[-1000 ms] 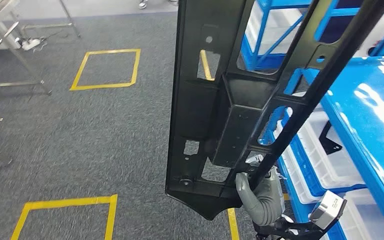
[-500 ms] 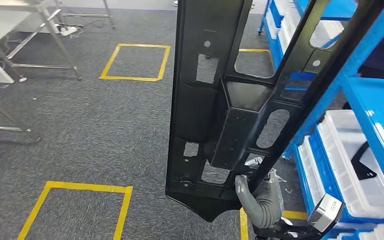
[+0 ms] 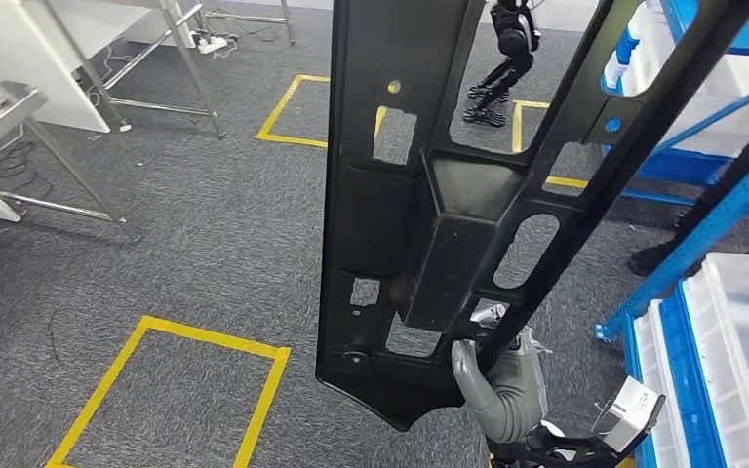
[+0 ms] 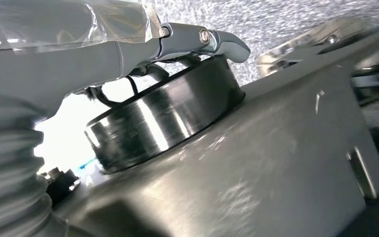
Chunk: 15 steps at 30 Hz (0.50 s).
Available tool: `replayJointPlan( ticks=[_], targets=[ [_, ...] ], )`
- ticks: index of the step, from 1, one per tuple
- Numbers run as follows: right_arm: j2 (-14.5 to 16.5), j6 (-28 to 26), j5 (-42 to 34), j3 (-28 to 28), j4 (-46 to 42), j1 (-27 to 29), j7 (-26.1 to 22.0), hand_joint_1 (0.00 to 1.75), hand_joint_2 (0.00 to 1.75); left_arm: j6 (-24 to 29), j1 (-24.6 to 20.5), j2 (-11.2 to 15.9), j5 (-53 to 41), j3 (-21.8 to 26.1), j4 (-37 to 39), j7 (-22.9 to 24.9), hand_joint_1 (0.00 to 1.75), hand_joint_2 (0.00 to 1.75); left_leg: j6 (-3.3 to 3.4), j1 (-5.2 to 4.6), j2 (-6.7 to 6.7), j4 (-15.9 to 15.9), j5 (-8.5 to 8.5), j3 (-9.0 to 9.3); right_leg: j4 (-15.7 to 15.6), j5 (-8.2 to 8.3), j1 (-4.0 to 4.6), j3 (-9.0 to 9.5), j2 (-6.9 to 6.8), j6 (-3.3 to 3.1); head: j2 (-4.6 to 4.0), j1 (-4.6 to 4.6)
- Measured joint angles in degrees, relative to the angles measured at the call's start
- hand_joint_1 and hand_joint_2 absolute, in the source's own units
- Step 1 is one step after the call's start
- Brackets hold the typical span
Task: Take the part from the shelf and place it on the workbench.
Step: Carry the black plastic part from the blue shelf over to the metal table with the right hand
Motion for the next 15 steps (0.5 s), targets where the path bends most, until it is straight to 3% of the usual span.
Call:
replayJointPlan(
  ticks=[2, 3, 5, 6, 8, 9, 11, 12, 13, 15],
  targets=[
    [0.3, 0.2, 0.1, 0.1, 0.3, -0.1, -0.1, 1.75, 1.75, -0.4, 0.2, 0.1, 0.0, 0.0, 0.0, -0.2, 0.0, 1.75, 0.69, -0.58, 2.45, -6.2, 2.13, 2.68, 0.1, -0.36, 0.26, 0.28, -1.03, 0.42, 0.0, 0.01],
    [0.4, 0.2, 0.1, 0.2, 0.5, -0.1, -0.1, 1.75, 1.75, -0.5, 0.2, 0.2, 0.0, 0.0, 0.0, -0.4, 0.0, 1.75, 1.01, -0.86, 2.87, -7.2, 2.18, 2.92, 0.1, -0.51, 0.36, 0.35, -1.6, 0.65, 0.0, 0.01],
    [0.6, 0.3, 0.1, 0.3, 0.8, -0.4, -0.1, 1.75, 1.75, -0.7, 0.3, 0.2, 0.0, 0.0, 0.0, -0.7, 0.0, 1.75, 1.56, -0.84, 1.43, -7.5, 2.38, 2.84, 0.1, -0.82, 0.38, 0.54, -2.76, 1.13, 0.0, 0.01],
    [0.6, 0.3, 0.2, 0.4, 0.9, -0.5, -0.1, 1.75, 1.75, -0.7, 0.3, 0.2, 0.0, 0.0, 0.0, -0.7, 0.0, 1.75, 1.83, -0.68, 0.71, -7.8, 2.52, 3.0, 0.5, -1.26, 0.31, 0.58, -2.29, 1.42, 0.0, 0.02],
    [0.7, 0.3, 0.4, 0.4, 0.9, -0.6, -0.1, 1.75, 1.75, -0.8, 0.3, 0.2, 0.0, 0.1, 0.0, -0.8, 0.0, 1.75, 2.37, -0.21, -0.63, -8.1, 2.87, 3.44, 4.5, -3.69, 0.14, -0.97, 0.59, 1.94, 0.0, 0.1],
    [0.7, 0.3, 0.5, 0.4, 1.0, -0.6, -0.1, 1.75, 1.75, -0.8, 0.4, 0.1, 0.0, 0.1, 0.0, -0.9, 0.0, 1.75, 2.5, -0.12, -1.3, -8.1, 2.91, 3.5, 8.5, -5.51, 0.02, -2.78, 2.4, 2.12, 0.0, 0.14],
    [0.7, 0.1, 0.6, 0.4, 1.0, -0.5, 0.2, 1.75, 1.75, -0.8, 0.3, 0.1, 0.1, 0.1, 0.0, -1.1, 0.0, 1.75, 2.64, -0.05, -2.83, -8.1, 2.93, 3.56, 16.3, -8.1, -0.07, -7.0, 3.81, 2.36, 0.0, 0.19],
    [0.7, 0.0, 0.7, 0.5, 1.1, -0.5, 0.2, 1.75, 1.75, -0.9, 0.4, 0.1, 0.1, 0.1, 0.0, -1.2, 0.0, 1.75, 2.64, -0.02, -3.68, -8.1, 2.91, 3.64, 17.8, -7.92, -0.11, -8.13, 3.97, 2.43, 0.0, 0.2],
    [0.7, 0.0, 0.7, 0.5, 1.1, -0.5, 0.3, 1.75, 1.75, -1.0, 0.4, 0.1, 0.1, 0.1, 0.0, -1.2, 0.0, 1.75, 2.6, 0.04, -4.53, -8.1, 2.85, 3.79, 16.9, -6.56, -0.16, -8.1, 4.06, 2.46, 0.0, 0.21],
    [0.7, -0.1, 0.7, 0.5, 1.1, -0.4, 0.4, 1.75, 1.75, -1.2, 0.3, 0.1, 0.2, 0.2, 0.0, -1.2, 0.0, 1.75, 2.29, 0.25, -6.17, -7.9, 2.59, 4.17, 9.1, -1.81, -0.49, -5.1, 5.3, 2.59, 0.0, 0.22]
  ],
)
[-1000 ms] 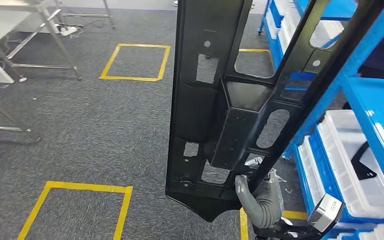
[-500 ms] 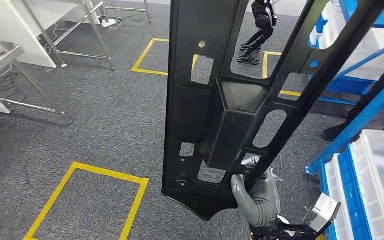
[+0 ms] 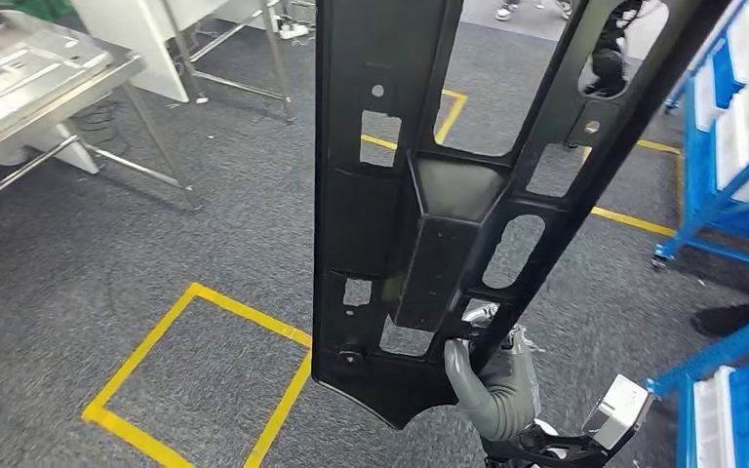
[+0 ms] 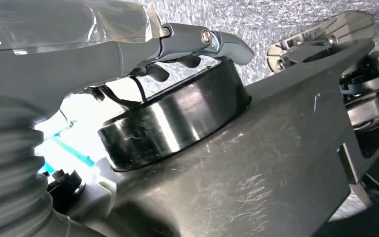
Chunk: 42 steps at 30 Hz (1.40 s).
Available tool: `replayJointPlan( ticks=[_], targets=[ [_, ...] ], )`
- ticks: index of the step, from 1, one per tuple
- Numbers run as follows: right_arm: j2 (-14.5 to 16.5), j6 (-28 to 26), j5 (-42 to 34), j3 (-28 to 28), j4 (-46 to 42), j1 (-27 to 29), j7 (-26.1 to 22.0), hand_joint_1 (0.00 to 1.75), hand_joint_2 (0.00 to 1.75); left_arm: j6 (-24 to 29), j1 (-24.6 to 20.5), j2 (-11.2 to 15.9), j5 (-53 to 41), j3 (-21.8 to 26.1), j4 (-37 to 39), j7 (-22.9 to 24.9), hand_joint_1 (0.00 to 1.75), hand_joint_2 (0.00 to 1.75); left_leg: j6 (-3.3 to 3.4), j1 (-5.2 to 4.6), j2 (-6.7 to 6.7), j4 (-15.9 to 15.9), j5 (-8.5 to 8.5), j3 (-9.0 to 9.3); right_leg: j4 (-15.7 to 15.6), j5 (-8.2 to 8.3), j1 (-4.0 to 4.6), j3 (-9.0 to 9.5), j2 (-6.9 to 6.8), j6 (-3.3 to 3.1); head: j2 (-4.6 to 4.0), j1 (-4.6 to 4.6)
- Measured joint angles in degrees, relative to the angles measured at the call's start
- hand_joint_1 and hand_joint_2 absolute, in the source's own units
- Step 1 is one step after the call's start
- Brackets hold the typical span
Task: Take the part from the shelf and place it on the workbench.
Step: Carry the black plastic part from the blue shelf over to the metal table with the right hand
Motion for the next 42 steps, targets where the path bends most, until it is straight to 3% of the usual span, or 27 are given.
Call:
replayJointPlan(
  ticks=[2, 3, 5, 6, 8, 10, 12, 13, 15, 17, 19, 21, 23, 25, 26, 27, 28, 29, 30, 32, 34, 36, 37, 39, 40, 42],
  targets=[
    [0.0, 0.0, 0.0, 0.0, 0.0, 0.0, 0.0, 1.75, 1.75, -0.2, -0.1, 0.0, 0.1, 0.1, 0.0, 0.0, 0.0, 1.75, -0.56, 0.01, -1.25, 0.3, -0.39, -0.12, -7.1, 2.83, -0.42, 2.99, 2.49, 0.07, 0.0, 0.03],
    [0.0, 0.0, 0.0, 0.0, 0.1, 0.0, 0.0, 1.75, 1.75, -0.2, -0.1, 0.0, 0.1, 0.2, 0.0, 0.0, 0.0, 1.75, -0.83, 0.02, -1.77, 0.4, -0.47, -0.35, -8.5, 3.08, -0.5, 3.56, 3.26, -0.03, 0.0, 0.04],
    [0.0, 0.0, 0.0, 0.1, 0.1, -0.1, 0.0, 1.75, 1.75, -0.2, -0.2, 0.1, 0.1, 0.3, 0.0, 0.0, 0.0, 1.75, -1.27, 0.13, -2.76, 0.4, -0.4, -0.74, -8.7, 2.95, -0.39, 3.61, 2.44, -0.64, 0.0, 0.03],
    [0.0, 0.0, 0.0, 0.1, 0.1, -0.2, 0.0, 1.75, 1.75, -0.2, -0.1, 0.1, 0.1, 0.3, 0.0, 0.0, 0.0, 1.75, -1.52, 0.17, -2.47, 0.6, -0.55, -0.85, -8.8, 2.96, -0.37, 3.68, 1.76, -0.97, 0.0, 0.02],
    [0.0, 0.0, 0.0, 0.2, 0.1, -0.2, 0.1, 1.75, 1.75, -0.3, -0.1, 0.2, 0.1, 0.4, 0.0, 0.0, 0.0, 1.75, -2.15, 0.07, 0.28, 4.0, -2.53, -2.4, -9.0, 2.92, -0.38, 3.85, 0.23, -1.7, 0.0, -0.16],
    [0.0, 0.0, 0.0, 0.2, 0.1, -0.1, 0.2, 1.75, 1.75, -0.3, -0.2, 0.3, 0.1, 0.5, 0.0, -0.2, 0.0, 1.75, -2.74, 0.07, 3.23, 11.9, -6.38, -6.29, -9.0, 2.71, -0.13, 3.93, -1.27, -2.19, 0.0, -0.33],
    [0.0, 0.0, -0.1, 0.2, 0.2, -0.1, 0.3, 1.75, 1.75, -0.5, -0.3, 0.4, 0.2, 0.7, 0.0, -0.4, 0.0, 1.75, -3.01, 0.14, 3.75, 18.4, -8.45, -9.5, -9.0, 2.51, 0.0, 4.01, -2.81, -2.4, 0.0, -0.34],
    [0.0, 0.0, -0.1, 0.3, 0.2, -0.1, 0.4, 1.75, 1.75, -0.6, -0.3, 0.5, 0.3, 0.8, 0.0, -0.4, 0.0, 1.75, -3.04, 0.17, 3.84, 18.5, -7.9, -9.55, -9.0, 2.4, 0.01, 4.11, -3.54, -2.43, 0.0, -0.34],
    [0.1, 0.0, -0.1, 0.3, 0.2, -0.2, 0.4, 1.75, 1.75, -0.7, -0.1, 0.5, 0.4, 0.9, 0.0, -0.4, 0.0, 1.75, -2.9, 0.19, 4.86, 11.7, -4.2, -6.28, -9.0, 2.14, 0.02, 4.49, -4.82, -2.27, 0.0, -0.35],
    [0.1, 0.0, -0.1, 0.3, 0.2, -0.2, 0.5, 1.75, 1.75, -0.7, 0.2, 0.7, 0.6, 1.0, 0.0, -0.4, 0.0, 1.75, -2.43, -0.12, 7.27, 3.6, -1.13, -2.5, -8.9, 1.8, 0.26, 4.85, -5.91, -1.83, 0.0, -0.33],
    [0.1, 0.0, -0.1, 0.3, 0.2, -0.3, 0.6, 1.75, 1.75, -0.8, 0.4, 0.8, 0.7, 1.0, 0.0, -0.7, 0.0, 1.75, -1.84, -0.49, 8.11, 0.8, -0.53, -1.49, -8.8, 1.49, 0.52, 5.02, -6.84, -1.33, 0.0, -0.3],
    [0.1, 0.0, -0.1, 0.3, 0.2, -0.3, 0.8, 1.75, 1.75, -0.9, 0.5, 0.8, 0.9, 1.0, 0.0, -1.0, 0.0, 1.75, -1.27, -0.47, 6.78, 0.7, -0.32, -1.55, -8.8, 1.13, 0.45, 5.2, -7.52, -0.78, 0.0, -0.29],
    [0.1, -0.1, -0.1, 0.3, 0.2, -0.3, 0.9, 1.75, 1.75, -1.1, 0.5, 0.8, 1.0, 1.1, 0.0, -1.2, 0.0, 1.75, -0.7, -0.14, 5.49, 0.5, -0.04, -1.33, -6.5, -0.49, 0.23, 4.51, -5.56, -0.17, 0.0, -0.26],
    [0.1, -0.2, -0.1, 0.3, 0.1, -0.3, 1.0, 1.75, 1.75, -1.2, 0.4, 0.7, 1.1, 1.3, 0.0, -1.2, 0.0, 1.75, -0.29, 0.12, 4.31, 0.4, 0.06, -1.15, 0.5, -4.07, 0.11, 1.25, -2.42, 0.26, 0.0, -0.19],
    [0.1, -0.3, -0.1, 0.3, 0.1, -0.2, 1.1, 1.75, 1.75, -1.2, 0.4, 0.6, 1.1, 1.3, 0.0, -1.3, 0.0, 1.75, -0.17, 0.14, 3.66, 0.4, 0.05, -1.14, 4.8, -5.75, 0.12, -0.97, -1.66, 0.36, 0.0, -0.15],
    [0.1, -0.3, -0.1, 0.4, 0.1, -0.1, 1.1, 1.75, 1.75, -1.2, 0.4, 0.6, 1.1, 1.3, 0.0, -1.3, 0.0, 1.75, -0.11, 0.14, 2.95, 0.5, 0.02, -1.11, 8.0, -6.59, 0.12, -2.78, -1.37, 0.43, 0.0, -0.14],
    [0.0, -0.3, -0.1, 0.4, 0.1, -0.1, 1.1, 1.75, 1.75, -1.2, 0.4, 0.6, 1.2, 1.3, 0.0, -1.4, 0.0, 1.75, -0.1, 0.17, 2.13, 0.5, -0.01, -1.03, 9.2, -6.28, 0.11, -3.7, -1.27, 0.43, 0.0, -0.13],
    [0.0, -0.4, -0.1, 0.4, 0.2, -0.1, 1.2, 1.75, 1.75, -1.3, 0.4, 0.6, 1.2, 1.3, 0.0, -1.5, 0.0, 1.75, -0.13, 0.22, 1.29, 0.5, -0.07, -0.89, 7.9, -4.78, 0.08, -3.4, -1.15, 0.4, 0.0, -0.14],
    [0.0, -0.4, -0.1, 0.4, 0.2, -0.1, 1.3, 1.75, 1.75, -1.4, 0.4, 0.5, 1.2, 1.4, 0.0, -1.5, 0.0, 1.75, -0.22, 0.31, 0.44, 0.5, -0.17, -0.69, 4.3, -2.46, -0.01, -1.98, -0.72, 0.37, 0.0, -0.14],
    [-0.1, -0.6, -0.2, 0.4, 0.1, -0.1, 1.5, 1.75, 1.75, -1.4, 0.3, 0.4, 1.3, 1.5, 0.0, -1.5, 0.0, 1.75, -0.63, 0.37, -1.11, 0.7, -0.48, -0.49, -4.4, 1.53, -0.47, 1.73, 2.19, 0.34, 0.0, -0.14],
    [-0.2, -0.7, -0.3, 0.4, 0.1, -0.1, 1.7, 1.75, 1.75, -1.4, 0.2, 0.4, 1.3, 1.7, 0.0, -1.2, 0.0, 1.75, -1.11, 0.3, -2.29, 0.7, -0.65, -0.77, -8.4, 2.59, -0.71, 3.41, 4.14, 0.07, 0.0, -0.13],
    [-0.2, -0.7, -0.3, 0.4, 0.1, -0.2, 1.7, 1.75, 1.75, -1.4, 0.2, 0.3, 1.3, 1.8, 0.0, -1.1, 0.0, 1.75, -1.6, 0.43, -3.47, 0.6, -0.6, -1.06, -8.6, 2.48, -0.59, 3.61, 2.88, -0.57, 0.0, -0.14],
    [-0.3, -0.7, -0.4, 0.4, 0.1, -0.2, 1.8, 1.75, 1.75, -1.4, 0.3, 0.3, 1.3, 1.8, 0.0, -1.0, 0.0, 1.75, -1.9, 0.4, -3.02, 0.9, -0.84, -1.22, -8.7, 2.44, -0.59, 3.76, 2.1, -0.92, 0.0, -0.17],
    [-0.3, -0.8, -0.5, 0.3, 0.1, -0.1, 1.8, 1.75, 1.75, -1.3, 0.2, 0.2, 1.2, 1.9, 0.0, -1.0, 0.0, 1.75, -2.54, 0.24, -0.01, 4.7, -2.97, -2.97, -8.8, 2.29, -0.69, 4.08, 0.41, -1.57, 0.0, -0.37],
    [-0.4, -0.9, -0.6, 0.3, 0.1, 0.1, 1.8, 1.75, 1.75, -1.3, 0.2, 0.2, 1.2, 2.0, 0.0, -0.9, 0.0, 1.75, -2.83, 0.15, 2.0, 8.5, -4.81, -4.77, -8.8, 2.14, -0.59, 4.21, -0.28, -1.82, 0.0, -0.47],
    [-0.6, -0.9, -0.6, 0.3, 0.1, 0.4, 1.8, 1.75, 1.75, -1.2, 0.1, 0.3, 1.0, 2.1, 0.0, -0.8, 0.0, 1.75, -3.19, 0.27, 3.58, 16.6, -7.93, -8.9, -8.8, 1.83, -0.52, 4.42, -1.81, -2.2, 0.0, -0.55]
  ],
)
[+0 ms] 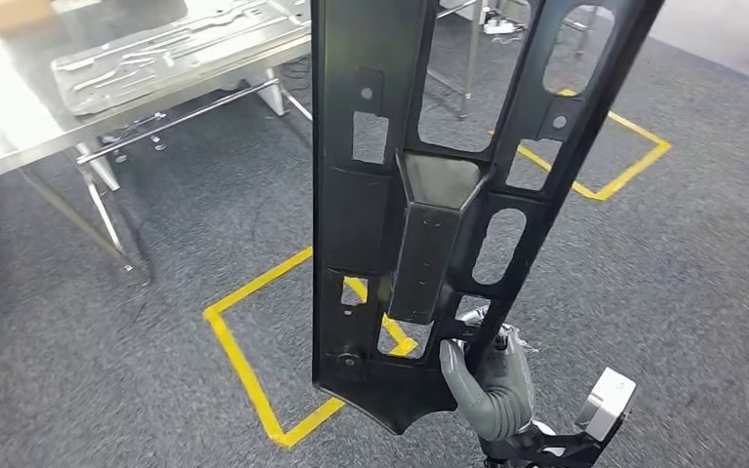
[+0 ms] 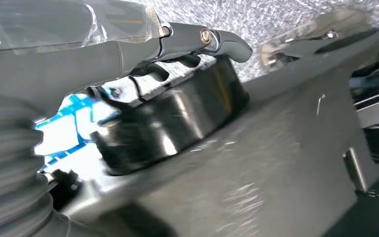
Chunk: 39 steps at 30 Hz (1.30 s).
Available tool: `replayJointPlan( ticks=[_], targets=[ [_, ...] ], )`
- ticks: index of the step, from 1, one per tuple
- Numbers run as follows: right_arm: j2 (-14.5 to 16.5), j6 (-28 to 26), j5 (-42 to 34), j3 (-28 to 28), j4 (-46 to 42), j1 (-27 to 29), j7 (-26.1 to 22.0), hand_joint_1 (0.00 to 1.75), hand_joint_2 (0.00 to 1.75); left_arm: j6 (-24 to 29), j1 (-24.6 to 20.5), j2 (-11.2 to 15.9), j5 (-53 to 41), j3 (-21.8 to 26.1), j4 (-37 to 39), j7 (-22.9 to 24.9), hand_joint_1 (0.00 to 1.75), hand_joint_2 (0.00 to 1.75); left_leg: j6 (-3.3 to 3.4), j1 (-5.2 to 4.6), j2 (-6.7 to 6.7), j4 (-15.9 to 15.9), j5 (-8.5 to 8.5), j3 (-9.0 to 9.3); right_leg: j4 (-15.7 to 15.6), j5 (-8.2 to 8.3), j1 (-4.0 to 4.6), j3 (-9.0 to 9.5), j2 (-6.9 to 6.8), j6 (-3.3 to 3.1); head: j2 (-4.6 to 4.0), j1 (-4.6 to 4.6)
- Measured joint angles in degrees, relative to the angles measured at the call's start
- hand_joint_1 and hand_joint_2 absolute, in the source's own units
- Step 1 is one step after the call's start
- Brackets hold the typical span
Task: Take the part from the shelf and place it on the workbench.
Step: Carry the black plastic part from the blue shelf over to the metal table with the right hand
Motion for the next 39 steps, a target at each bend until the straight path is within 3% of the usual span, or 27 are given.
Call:
replayJointPlan(
  ticks=[1, 2, 3, 5, 7, 8, 10, 12, 14, 15, 16, 17, 18, 20, 22, 25, 27, 28, 30, 31, 32, 33, 34, 36, 37, 39],
  targets=[
    [-0.1, 0.0, 0.0, 0.0, 0.0, 0.1, 0.0, 1.75, 1.75, 0.0, 0.0, 0.0, 0.0, 0.1, 0.0, 0.0, 0.0, 1.75, -0.08, 0.07, 0.15, 2.0, -0.24, -1.07, 0.0, -0.17, 0.02, 0.15, -0.75, -0.08, 0.0, -0.01],
    [-0.1, 0.0, 0.0, 0.0, 0.0, 0.2, 0.0, 1.75, 1.75, 0.1, 0.0, 0.0, -0.1, 0.2, 0.0, 0.1, 0.0, 1.75, -0.12, 0.16, 0.25, 1.6, 0.65, -0.98, 0.0, -0.37, 0.01, 0.37, -1.49, -0.1, 0.0, -0.02],
    [-0.1, 0.0, 0.0, 0.0, 0.0, 0.2, 0.0, 1.75, 1.75, 0.1, 0.0, 0.0, -0.1, 0.2, 0.0, 0.2, 0.0, 1.75, -0.07, 0.22, 0.57, -1.2, 2.48, 0.27, 0.0, -0.58, 0.03, 0.67, -2.15, -0.01, 0.0, -0.02],
    [-0.2, 0.0, -0.1, 0.0, -0.1, 0.2, 0.0, 1.75, 1.75, 0.2, 0.2, 0.1, -0.1, 0.2, 0.0, 0.3, 0.0, 1.75, 0.43, -0.05, 2.84, -10.0, 6.58, 4.31, 0.0, -1.08, 0.27, 1.34, -3.29, 0.34, 0.0, -0.02],
    [-0.3, 0.0, -0.1, -0.1, -0.3, 0.3, 0.0, 1.75, 1.75, 0.2, 0.4, 0.2, 0.0, 0.3, 0.1, 0.5, 0.0, 1.75, 1.13, -0.53, 4.73, -15.0, 8.25, 6.4, 0.0, -1.53, 0.65, 1.7, -4.26, 0.85, 0.0, 0.01],
    [-0.3, -0.1, -0.1, -0.1, -0.3, 0.4, 0.0, 1.75, 1.75, 0.2, 0.4, 0.2, 0.1, 0.3, 0.1, 0.6, 0.0, 1.75, 1.39, -0.76, 4.72, -15.4, 8.15, 6.43, 0.0, -1.69, 0.8, 1.81, -4.8, 1.13, 0.0, 0.03],
    [-0.4, -0.1, -0.2, -0.1, -0.5, 0.5, 0.1, 1.75, 1.75, 0.0, 0.5, 0.2, 0.7, 0.3, 0.1, 0.4, 0.0, 1.75, 1.85, -0.66, 3.25, -15.7, 8.32, 6.4, 0.1, -2.13, 0.71, 2.13, -5.52, 1.71, 0.0, 0.05],
    [-0.6, -0.1, -0.2, -0.2, -0.7, 0.7, 0.1, 1.75, 1.75, -0.2, 0.5, 0.1, 1.3, 0.5, 0.1, 0.0, 0.0, 1.75, 2.4, -0.24, 1.92, -16.0, 8.54, 6.72, 2.6, -3.95, 0.5, 1.37, -3.4, 2.28, 0.0, 0.12],
    [-0.8, 0.0, -0.4, -0.3, -0.8, 1.0, 0.1, 1.75, 1.75, -0.2, 0.5, -0.1, 1.7, 0.6, 0.1, -0.4, 0.0, 1.75, 2.79, 0.0, 0.95, -16.1, 8.57, 6.94, 9.7, -7.46, 0.4, -2.09, -0.33, 2.62, 0.0, 0.26],
    [-0.9, 0.0, -0.6, -0.3, -0.9, 1.2, 0.1, 1.75, 1.75, -0.2, 0.5, -0.1, 1.9, 0.7, 0.1, -0.6, 0.0, 1.75, 2.91, 0.01, 0.49, -16.1, 8.54, 6.98, 13.8, -8.93, 0.4, -4.36, 0.34, 2.72, 0.0, 0.34],
    [-1.0, 0.0, -0.8, -0.3, -0.9, 1.5, 0.0, 1.75, 1.75, 0.0, 0.5, -0.2, 1.9, 0.7, 0.1, -0.8, 0.0, 1.75, 2.98, 0.0, 0.02, -16.1, 8.49, 7.03, 16.7, -9.47, 0.4, -6.17, 0.59, 2.81, 0.0, 0.34],
    [-1.1, -0.1, -1.0, -0.4, -1.0, 1.6, -0.1, 1.75, 1.75, 0.2, 0.6, -0.2, 1.8, 0.8, 0.1, -1.1, 0.0, 1.75, 2.98, 0.02, -0.48, -16.1, 8.42, 7.13, 17.4, -8.78, 0.38, -7.03, 0.65, 2.85, 0.0, 0.35],
    [-1.1, -0.3, -1.1, -0.5, -1.0, 1.8, -0.2, 1.75, 1.75, 0.6, 0.7, -0.3, 1.6, 0.9, 0.1, -1.4, 0.0, 1.75, 2.93, 0.07, -0.95, -16.0, 8.28, 7.29, 15.7, -7.0, 0.34, -6.73, 0.65, 2.85, 0.0, 0.35],
    [-1.2, -0.8, -0.9, -0.7, -1.2, 2.1, -0.3, 1.75, 1.75, 1.5, 0.8, -0.5, 1.0, 1.0, 0.1, -1.9, 0.0, 1.75, 2.57, 0.16, -1.68, -16.0, 7.85, 7.75, 7.4, -2.28, 0.16, -3.51, 0.99, 2.87, 0.0, 0.35],
    [-1.3, -1.2, -0.5, -0.8, -1.4, 2.4, -0.3, 1.75, 1.75, 2.2, 0.9, -0.6, 0.6, 1.1, 0.1, -2.2, 0.0, 1.75, 2.05, -0.06, -2.05, -15.8, 7.3, 7.91, 1.5, -0.03, 0.06, -1.06, 1.58, 2.43, 0.0, 0.34],
    [-1.4, -1.4, 0.2, -0.9, -1.7, 2.5, -0.3, 1.75, 1.75, 2.9, 1.1, -0.6, 0.2, 1.1, 0.0, -2.9, 0.0, 1.75, 1.48, -0.16, -2.1, -15.8, 6.78, 7.92, 0.6, -0.17, 0.25, -0.67, 1.65, 1.25, 0.0, 0.28],
    [-1.4, -1.5, 0.7, -0.9, -1.8, 2.6, -0.4, 1.75, 1.75, 3.2, 1.2, -0.5, -0.1, 1.1, 0.0, -3.7, 0.0, 1.75, 0.89, -0.01, -1.29, -13.6, 5.42, 7.17, 0.5, -0.34, 0.18, -0.28, 1.39, 0.5, 0.0, 0.25],
    [-1.4, -1.5, 1.0, -0.9, -1.9, 2.6, -0.4, 1.75, 1.75, 3.2, 1.2, -0.4, -0.1, 1.1, 0.0, -4.0, 0.0, 1.75, 0.56, 0.06, -0.71, -10.6, 4.0, 5.85, 0.4, -0.46, 0.11, -0.06, 1.23, 0.19, 0.0, 0.23],
    [-1.4, -1.5, 1.2, -0.9, -1.9, 2.7, -0.4, 1.75, 1.75, 3.1, 1.1, -0.4, -0.1, 1.1, 0.0, -4.4, 0.0, 1.75, 0.08, 0.14, 0.15, -2.2, 0.61, 1.51, 0.4, -0.89, 0.19, 0.33, 0.94, -0.18, 0.0, 0.22],
    [-1.4, -1.5, 1.2, -0.9, -1.9, 2.7, -0.4, 1.75, 1.75, 3.1, 1.0, -0.3, 0.0, 1.2, 0.0, -4.5, 0.0, 1.75, -0.01, 0.15, 0.28, 1.3, -0.35, -0.48, 0.4, -1.15, 0.22, 0.6, 0.77, -0.25, 0.0, 0.21],
    [-1.3, -1.5, 1.2, -0.9, -1.9, 2.6, -0.4, 1.75, 1.75, 3.2, 0.9, -0.3, 0.1, 1.2, 0.0, -4.5, 0.0, 1.75, 0.02, 0.14, 0.32, 2.8, -0.22, -1.57, 0.4, -1.47, 0.26, 0.98, 0.61, -0.27, 0.0, 0.21],
    [-1.2, -1.5, 1.3, -0.9, -1.8, 2.4, -0.4, 1.75, 1.75, 3.1, 0.9, -0.2, 0.2, 1.3, 0.0, -4.5, 0.0, 1.75, 0.15, 0.13, 0.34, 2.0, 1.1, -1.48, 0.4, -1.84, 0.31, 1.48, 0.48, -0.24, 0.0, 0.21],
    [-1.0, -1.5, 1.3, -0.8, -1.8, 2.0, -0.5, 1.75, 1.75, 2.9, 1.0, 0.0, 0.3, 1.4, 0.0, -4.5, 0.0, 1.75, 0.4, 0.1, 0.41, -1.1, 3.37, -0.27, 0.4, -2.25, 0.35, 2.07, 0.39, -0.17, 0.0, 0.21],
    [-0.4, -1.6, 1.4, -0.5, -1.4, 1.0, -0.6, 1.75, 1.75, 2.2, 1.2, 0.6, 0.4, 1.5, 0.0, -4.6, 0.0, 1.75, 1.17, -0.22, 1.01, -9.7, 7.75, 3.23, 0.4, -3.06, 0.54, 3.08, 0.29, 0.06, 0.0, 0.2],
    [-0.1, -1.6, 1.6, -0.4, -1.2, 0.5, -0.7, 1.75, 1.75, 1.9, 1.3, 1.0, 0.4, 1.6, 0.0, -4.7, 0.0, 1.75, 1.54, -0.46, 1.32, -12.7, 8.73, 4.43, 0.3, -3.36, 0.63, 3.34, 0.26, 0.25, 0.0, 0.2],
    [0.4, -2.0, 1.9, -0.1, -0.7, -0.3, -0.9, 1.75, 1.75, 1.6, 1.4, 1.8, 0.0, 1.6, 0.0, -4.8, 0.0, 1.75, 2.13, -0.85, 1.48, -14.8, 8.48, 5.19, 0.2, -3.47, 0.76, 3.69, 0.13, 0.78, 0.0, 0.2]
  ],
)
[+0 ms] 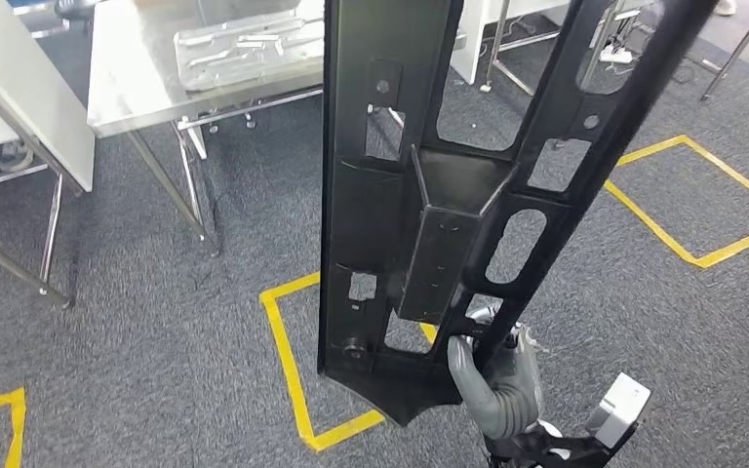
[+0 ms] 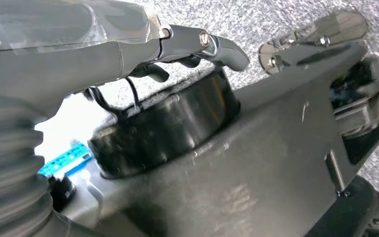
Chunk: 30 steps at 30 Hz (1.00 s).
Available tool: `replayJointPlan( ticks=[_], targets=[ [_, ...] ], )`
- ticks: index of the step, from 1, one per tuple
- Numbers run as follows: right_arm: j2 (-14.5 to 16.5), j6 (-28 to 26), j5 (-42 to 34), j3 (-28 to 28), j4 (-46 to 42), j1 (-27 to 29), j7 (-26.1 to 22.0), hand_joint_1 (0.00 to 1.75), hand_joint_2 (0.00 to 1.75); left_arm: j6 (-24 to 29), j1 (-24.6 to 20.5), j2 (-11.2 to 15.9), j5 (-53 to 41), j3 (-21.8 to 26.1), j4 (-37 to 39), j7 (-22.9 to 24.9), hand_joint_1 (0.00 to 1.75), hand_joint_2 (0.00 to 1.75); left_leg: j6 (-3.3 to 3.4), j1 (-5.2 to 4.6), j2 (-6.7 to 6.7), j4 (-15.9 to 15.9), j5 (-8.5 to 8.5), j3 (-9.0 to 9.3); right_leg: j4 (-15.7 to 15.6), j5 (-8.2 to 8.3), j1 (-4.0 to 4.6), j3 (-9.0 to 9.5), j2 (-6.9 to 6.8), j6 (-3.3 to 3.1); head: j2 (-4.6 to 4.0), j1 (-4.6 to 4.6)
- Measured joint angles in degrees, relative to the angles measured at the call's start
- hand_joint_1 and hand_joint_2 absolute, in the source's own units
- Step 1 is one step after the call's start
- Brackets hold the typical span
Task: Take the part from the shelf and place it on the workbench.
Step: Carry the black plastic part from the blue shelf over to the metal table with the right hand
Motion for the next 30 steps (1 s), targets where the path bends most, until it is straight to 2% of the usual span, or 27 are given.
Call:
replayJointPlan(
  ticks=[2, 4, 5, 7, 8, 9, 10, 12, 13, 14, 17, 18, 19, 20, 22, 23, 24, 25, 26, 27, 28, 29, 30],
  targets=[
    [0.3, -0.5, 0.3, 0.1, 0.3, -0.4, -0.2, 1.75, 1.75, 0.0, 0.1, 0.7, -0.4, 0.0, 0.0, -0.2, 0.0, 1.75, 0.53, 0.24, -0.45, -0.8, -0.24, 0.81, 0.6, 0.0, -0.05, 0.27, -0.1, 0.48, 0.0, 0.02],
    [0.4, -0.7, 0.5, 0.2, 0.6, -0.7, -0.4, 1.75, 1.75, 0.1, 0.1, 1.3, -0.6, 0.0, 0.0, -0.4, 0.0, 1.75, 1.09, 0.62, -0.8, -1.3, -0.53, 2.13, 3.9, -1.33, -0.06, -1.13, 0.15, 0.89, 0.0, 0.14],
    [0.4, -0.8, 0.5, 0.2, 0.7, -0.8, -0.4, 1.75, 1.75, 0.1, 0.1, 1.5, -0.7, 0.0, 0.0, -0.4, 0.0, 1.75, 1.27, 0.69, -0.87, -1.5, -0.77, 2.65, 7.2, -2.59, -0.12, -2.98, 0.33, 1.11, 0.0, 0.23],
    [0.4, -1.2, 0.7, 0.2, 0.9, -0.7, -0.4, 1.75, 1.75, 0.1, 0.2, 1.9, -1.2, 0.0, 0.0, -0.4, 0.0, 1.75, 1.47, 0.7, -1.13, -1.5, -1.5, 3.44, 14.4, -5.03, -0.2, -8.06, 0.54, 1.55, 0.0, 0.32],
    [0.4, -1.5, 0.8, 0.2, 0.9, -0.6, -0.5, 1.75, 1.75, 0.1, 0.2, 2.0, -1.6, 0.0, 0.0, -0.4, 0.0, 1.75, 1.42, 0.7, -1.27, -1.4, -1.96, 3.96, 16.5, -5.35, -0.25, -10.06, 0.56, 1.7, 0.0, 0.32],
    [0.4, -1.8, 0.9, 0.2, 0.9, -0.4, -0.4, 1.75, 1.75, 0.1, 0.3, 2.2, -2.0, 0.0, 0.0, -0.3, 0.0, 1.75, 1.34, 0.76, -1.42, -1.4, -2.5, 4.6, 16.5, -4.65, -0.29, -11.12, 0.57, 1.79, 0.0, 0.33],
    [0.3, -2.1, 1.0, 0.2, 0.9, -0.2, -0.4, 1.75, 1.75, 0.0, 0.4, 2.5, -2.5, 0.0, 0.0, -0.3, 0.0, 1.75, 1.18, 0.83, -1.53, -1.4, -3.09, 5.4, 14.3, -2.69, -0.33, -11.04, 0.57, 1.83, 0.0, 0.33],
    [-0.1, -2.7, 1.0, 0.0, 0.7, 0.6, -0.4, 1.75, 1.75, -0.2, 0.4, 3.2, -3.3, 0.0, 0.0, -0.1, 0.0, 1.75, 0.66, 0.93, -1.67, -1.4, -4.39, 6.91, 6.6, 2.95, -0.4, -9.1, 0.61, 1.79, 0.0, 0.32],
    [-0.4, -2.9, 1.0, -0.2, 0.6, 1.0, -0.4, 1.75, 1.75, -0.3, 0.4, 3.5, -3.7, 0.0, 0.0, 0.0, 0.0, 1.75, 0.31, 0.9, -1.69, -1.4, -4.95, 7.37, 3.6, 4.53, -0.35, -8.31, 0.62, 1.54, 0.0, 0.34],
    [-0.6, -3.1, 1.1, -0.4, 0.3, 1.5, -0.4, 1.75, 1.75, -0.4, 0.3, 3.9, -4.1, -0.1, 0.0, 0.2, 0.0, 1.75, -0.08, 0.85, -1.67, -1.4, -5.45, 7.54, 1.9, 5.48, -0.26, -7.95, 0.65, 1.2, 0.0, 0.36],
    [-1.1, -3.1, 1.0, -0.9, -0.6, 2.8, -0.8, 1.75, 1.75, -0.4, 0.3, 4.9, -5.0, -0.2, -0.1, 0.8, 0.0, 1.75, -1.05, 0.82, -1.57, -1.1, -6.11, 7.98, 1.3, 5.02, -0.11, -7.47, 0.67, -0.2, 0.0, 0.4],
    [-1.2, -3.0, 0.9, -1.0, -0.7, 3.2, -1.1, 1.75, 1.75, -0.4, 0.3, 5.1, -5.2, -0.2, -0.1, 0.9, 0.0, 1.75, -1.3, 0.87, -1.46, 0.1, -6.17, 7.7, 1.2, 4.69, -0.18, -6.99, 0.63, -0.58, 0.0, 0.38],
    [-1.2, -2.9, 0.8, -1.1, -0.8, 3.5, -1.3, 1.75, 1.75, -0.4, 0.2, 5.3, -5.3, -0.2, -0.1, 1.0, 0.0, 1.75, -1.58, 0.96, -1.34, 2.4, -6.51, 6.54, 1.1, 4.39, -0.25, -6.43, 0.59, -0.87, 0.0, 0.32],
    [-1.3, -2.9, 0.7, -1.2, -0.9, 3.8, -1.6, 1.75, 1.75, -0.4, 0.1, 5.3, -5.3, -0.3, -0.1, 1.1, 0.0, 1.75, -1.88, 1.08, -1.2, 5.9, -7.23, 4.54, 1.1, 4.01, -0.29, -5.91, 0.56, -1.04, 0.0, 0.25],
    [-1.4, -2.6, 0.3, -1.5, -0.9, 4.4, -2.0, 1.75, 1.75, -0.4, 0.0, 5.4, -5.2, -0.2, -0.1, 1.3, 0.0, 1.75, -2.34, 1.19, -1.06, 14.0, -10.04, -0.72, 1.0, 3.02, -0.18, -4.86, 0.54, -1.14, 0.0, 0.14],
    [-1.4, -2.5, 0.1, -1.6, -0.9, 4.7, -2.2, 1.75, 1.75, -0.5, -0.1, 5.5, -5.2, -0.2, -0.1, 1.5, 0.0, 1.75, -2.38, 1.17, -1.03, 16.4, -11.22, -2.8, 1.0, 2.44, -0.12, -4.19, 0.54, -1.12, 0.0, 0.14],
    [-1.5, -2.4, -0.2, -1.7, -0.9, 5.0, -2.2, 1.75, 1.75, -0.7, -0.2, 5.6, -5.2, -0.2, -0.2, 1.5, 0.0, 1.75, -2.29, 1.11, -1.02, 17.0, -11.56, -4.04, 1.0, 1.82, -0.07, -3.36, 0.53, -1.08, 0.0, 0.14],
    [-1.6, -2.3, -0.4, -1.8, -0.9, 5.2, -2.2, 1.75, 1.75, -0.9, -0.3, 5.6, -5.3, -0.2, -0.2, 1.5, 0.0, 1.75, -2.07, 1.02, -1.01, 15.6, -10.63, -4.26, 1.0, 1.17, -0.03, -2.44, 0.52, -1.06, 0.0, 0.14],
    [-1.6, -2.2, -0.5, -2.0, -0.9, 5.4, -2.2, 1.75, 1.75, -1.1, -0.2, 5.6, -5.3, -0.2, -0.2, 1.5, 0.0, 1.75, -1.72, 0.91, -0.97, 12.5, -8.34, -3.73, 1.0, 0.5, 0.01, -1.44, 0.51, -1.02, 0.0, 0.14],
    [-1.7, -2.2, -0.4, -2.2, -1.0, 5.5, -2.1, 1.75, 1.75, -1.4, -0.1, 5.6, -5.3, -0.2, -0.2, 1.5, 0.0, 1.75, -1.24, 0.77, -0.83, 8.4, -5.0, -2.99, 0.9, -0.14, 0.02, -0.61, 0.54, -0.96, 0.0, 0.13],
    [-1.9, -2.1, -0.2, -2.4, -1.0, 5.5, -1.9, 1.75, 1.75, -1.7, 0.0, 5.6, -5.3, -0.2, -0.2, 1.4, 0.0, 1.75, -0.82, 0.49, -0.65, 5.1, -2.47, -2.39, 0.9, -0.69, 0.06, 0.06, 0.63, -0.82, 0.0, 0.13],
    [-2.0, -2.1, 0.1, -2.6, -1.1, 5.5, -1.5, 1.75, 1.75, -2.1, 0.1, 5.7, -5.2, -0.2, -0.2, 1.3, 0.0, 1.75, -0.42, 0.21, -0.5, 2.7, -0.66, -1.9, 0.8, -1.15, 0.06, 0.41, 0.72, -0.56, 0.0, 0.13],
    [-2.2, -2.2, 0.4, -2.8, -1.2, 5.6, -0.9, 1.75, 1.75, -2.7, 0.1, 5.7, -5.2, -0.2, -0.2, 1.1, 0.0, 1.75, -0.1, -0.02, -0.39, 1.5, 0.07, -1.76, 0.7, -1.42, 0.04, 0.67, 0.82, -0.25, 0.0, 0.14]
  ],
)
